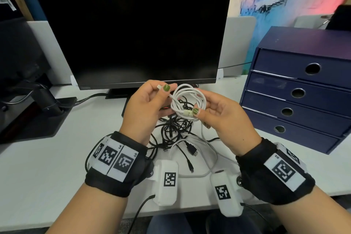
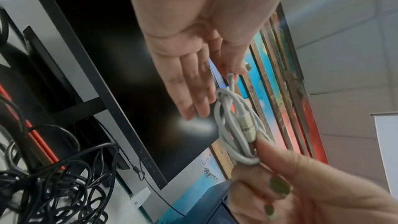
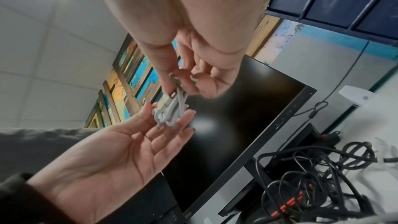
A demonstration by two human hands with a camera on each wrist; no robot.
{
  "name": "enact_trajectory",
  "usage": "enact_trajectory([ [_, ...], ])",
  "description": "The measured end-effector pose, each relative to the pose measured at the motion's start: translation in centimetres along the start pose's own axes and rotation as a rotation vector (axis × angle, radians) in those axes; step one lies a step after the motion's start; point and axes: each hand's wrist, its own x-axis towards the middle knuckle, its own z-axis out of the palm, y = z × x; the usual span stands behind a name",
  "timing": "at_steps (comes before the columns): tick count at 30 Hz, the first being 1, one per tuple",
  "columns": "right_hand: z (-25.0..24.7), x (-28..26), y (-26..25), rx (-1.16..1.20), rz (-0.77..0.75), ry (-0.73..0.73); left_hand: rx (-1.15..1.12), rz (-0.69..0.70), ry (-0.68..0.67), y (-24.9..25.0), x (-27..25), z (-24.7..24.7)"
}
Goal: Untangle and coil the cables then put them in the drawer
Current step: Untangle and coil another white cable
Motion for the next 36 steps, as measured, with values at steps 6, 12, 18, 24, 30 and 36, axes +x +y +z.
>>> enact_trajectory([
  [6,-0.1,0.2,0.2,-0.056,0.005,-0.055,0.113,0.117,0.0,-0.1,-0.1,0.2],
  [12,-0.1,0.3,0.0,-0.048,0.038,-0.083,0.07,0.088,0.061,0.1,0.2,0.1],
  [18,0.3,0.3,0.4,0.015,0.051,-0.029,0.048,0.02,-0.029,-0.3,0.0,-0.5],
  [24,0.0,0.1,0.0,0.06,0.033,0.011,-0.017,-0.038,-0.168,-0.5,-0.6,-0.2],
  [30,-0.1,0.1,0.1,0.007,0.057,0.002,0.002,-0.041,-0.092,-0.6,-0.4,0.2],
  [36,-0.6,0.3,0.5,-0.002,0.075,-0.018,0.026,-0.023,-0.088,-0.4,-0.3,0.5],
])
